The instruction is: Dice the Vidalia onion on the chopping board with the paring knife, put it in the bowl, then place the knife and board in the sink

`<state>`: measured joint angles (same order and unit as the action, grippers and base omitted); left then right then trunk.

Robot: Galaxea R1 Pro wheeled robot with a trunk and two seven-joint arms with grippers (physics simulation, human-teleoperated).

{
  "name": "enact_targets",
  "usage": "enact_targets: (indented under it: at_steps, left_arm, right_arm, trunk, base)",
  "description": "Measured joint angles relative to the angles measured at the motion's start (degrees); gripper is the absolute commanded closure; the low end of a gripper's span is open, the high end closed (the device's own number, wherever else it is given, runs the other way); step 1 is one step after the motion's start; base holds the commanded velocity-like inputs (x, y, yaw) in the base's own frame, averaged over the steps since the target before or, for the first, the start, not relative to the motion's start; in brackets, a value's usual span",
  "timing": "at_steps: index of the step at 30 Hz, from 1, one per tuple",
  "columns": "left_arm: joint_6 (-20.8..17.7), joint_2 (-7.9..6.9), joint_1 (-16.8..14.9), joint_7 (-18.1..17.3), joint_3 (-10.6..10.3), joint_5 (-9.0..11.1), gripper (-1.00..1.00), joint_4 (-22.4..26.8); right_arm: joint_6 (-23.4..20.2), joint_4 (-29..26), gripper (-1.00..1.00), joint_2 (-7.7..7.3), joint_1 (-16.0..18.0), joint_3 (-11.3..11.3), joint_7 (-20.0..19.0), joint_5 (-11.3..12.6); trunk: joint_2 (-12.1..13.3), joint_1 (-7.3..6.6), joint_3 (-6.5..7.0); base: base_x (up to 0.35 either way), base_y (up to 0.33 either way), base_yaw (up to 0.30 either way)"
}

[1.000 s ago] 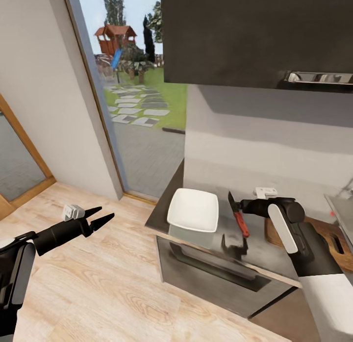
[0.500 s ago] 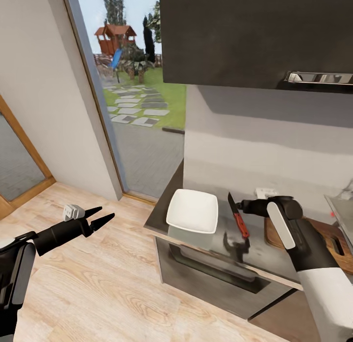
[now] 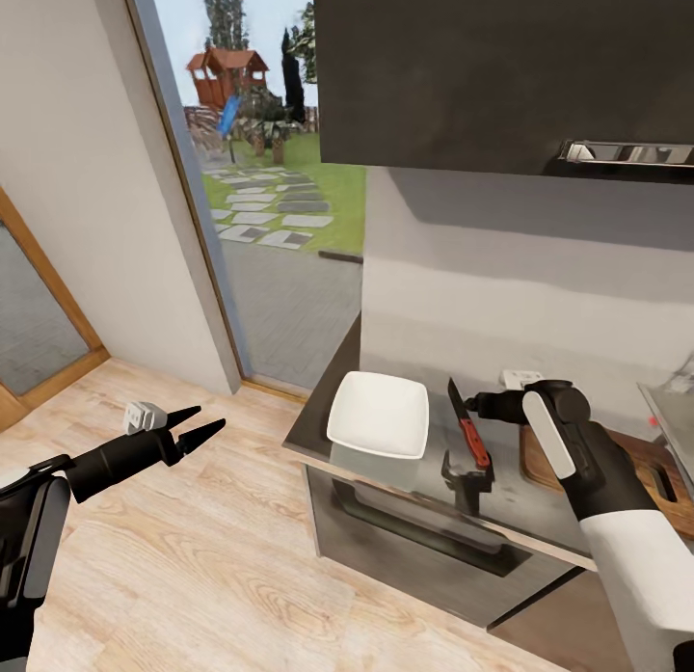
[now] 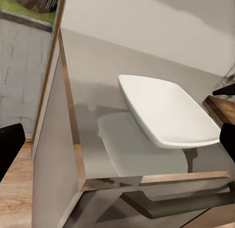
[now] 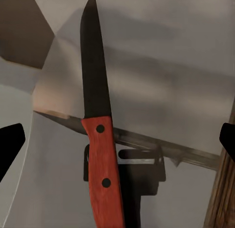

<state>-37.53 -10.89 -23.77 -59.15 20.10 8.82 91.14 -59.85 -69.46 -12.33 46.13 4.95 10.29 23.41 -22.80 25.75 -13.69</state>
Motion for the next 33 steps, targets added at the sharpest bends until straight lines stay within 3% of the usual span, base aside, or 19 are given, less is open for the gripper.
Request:
enact_targets:
  at_steps: [33]
  left_arm:
    - [0.1,0.44,0.0,0.0,0.0,0.0,-1.00,0.0]
  right_arm:
    - [0.0,0.1,-1.00,0.00,0.0,0.3,-0.1,0.2]
  trunk:
    - [0.0,0.00,0.00]
  base:
    - [-0.065,0.000,0.000]
